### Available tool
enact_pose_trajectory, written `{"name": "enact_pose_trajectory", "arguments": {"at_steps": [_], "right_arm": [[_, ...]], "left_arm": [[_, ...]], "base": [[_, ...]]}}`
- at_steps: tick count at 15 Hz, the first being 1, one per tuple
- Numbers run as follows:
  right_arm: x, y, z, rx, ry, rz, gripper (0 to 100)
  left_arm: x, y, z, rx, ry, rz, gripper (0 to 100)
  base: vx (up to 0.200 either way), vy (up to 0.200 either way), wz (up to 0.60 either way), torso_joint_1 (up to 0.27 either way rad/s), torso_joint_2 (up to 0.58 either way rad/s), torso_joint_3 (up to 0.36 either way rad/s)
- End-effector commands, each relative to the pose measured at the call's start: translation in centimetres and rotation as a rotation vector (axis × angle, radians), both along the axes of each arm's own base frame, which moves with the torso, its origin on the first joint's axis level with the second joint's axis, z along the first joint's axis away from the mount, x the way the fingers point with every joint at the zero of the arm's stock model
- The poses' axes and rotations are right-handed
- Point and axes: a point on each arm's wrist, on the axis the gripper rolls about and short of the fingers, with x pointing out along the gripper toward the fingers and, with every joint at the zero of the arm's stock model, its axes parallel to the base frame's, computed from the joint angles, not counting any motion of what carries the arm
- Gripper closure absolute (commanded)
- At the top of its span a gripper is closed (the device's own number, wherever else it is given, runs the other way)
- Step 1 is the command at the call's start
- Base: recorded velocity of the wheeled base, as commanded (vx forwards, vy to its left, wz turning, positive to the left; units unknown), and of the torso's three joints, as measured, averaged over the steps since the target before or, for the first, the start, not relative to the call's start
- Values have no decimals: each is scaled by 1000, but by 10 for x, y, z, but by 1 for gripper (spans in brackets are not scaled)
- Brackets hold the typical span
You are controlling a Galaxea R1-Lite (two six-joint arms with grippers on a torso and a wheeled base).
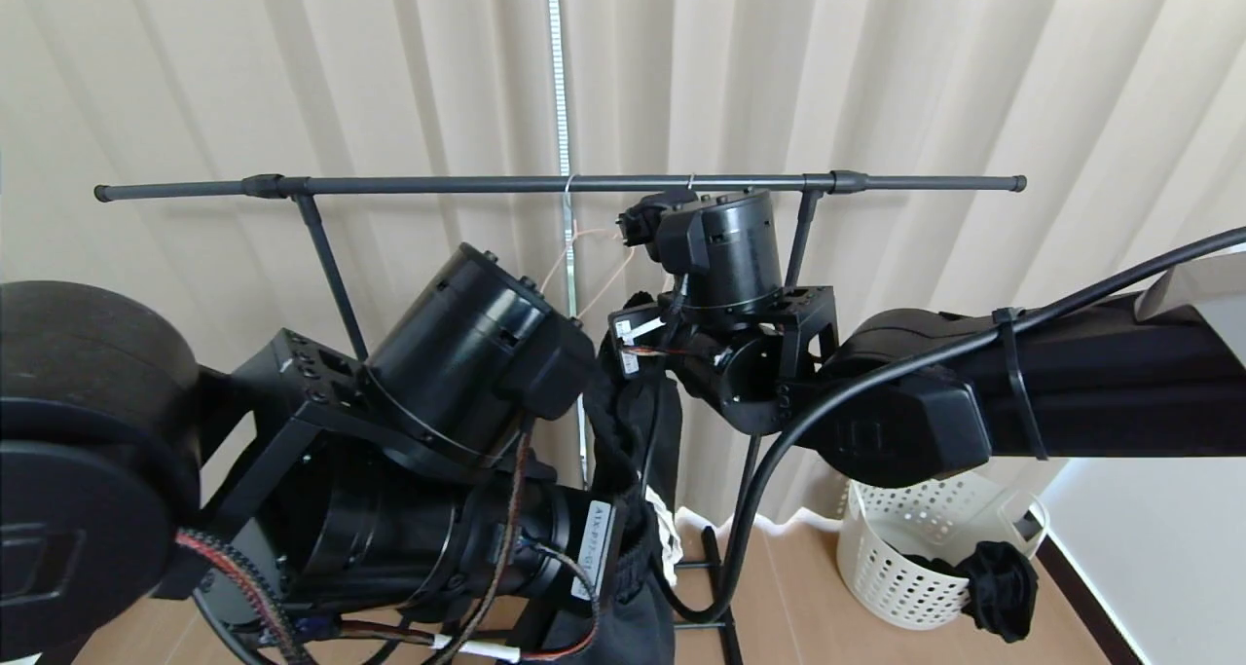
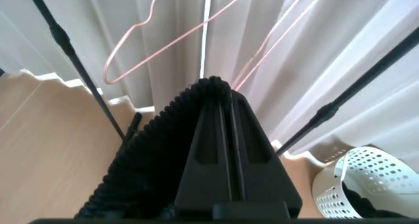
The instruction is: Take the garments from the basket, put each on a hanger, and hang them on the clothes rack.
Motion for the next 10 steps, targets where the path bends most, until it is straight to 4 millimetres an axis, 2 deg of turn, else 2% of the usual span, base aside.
{"name": "enact_pose_trajectory", "arguments": {"at_steps": [1,4,6,7,9,10], "right_arm": [[1,7,-10,-11,10,9,100],[1,5,-8,5,12,0,100],[5,-5,-4,29,13,-42,100],[5,-5,-4,29,12,-45,100],[-2,-34,8,41,13,-87,100],[-7,-45,12,45,15,-99,100]], "left_arm": [[5,-22,-7,-9,24,2,100],[4,-20,-6,-6,24,8,100],[2,-2,-1,-2,12,31,100],[2,-1,0,-3,11,33,100],[5,29,1,23,-10,83,100],[9,36,-1,37,-15,107,100]], "base": [[0,0,0,0,0,0],[0,0,0,0,0,0],[0,0,0,0,0,0],[0,0,0,0,0,0],[0,0,0,0,0,0],[0,0,0,0,0,0]]}}
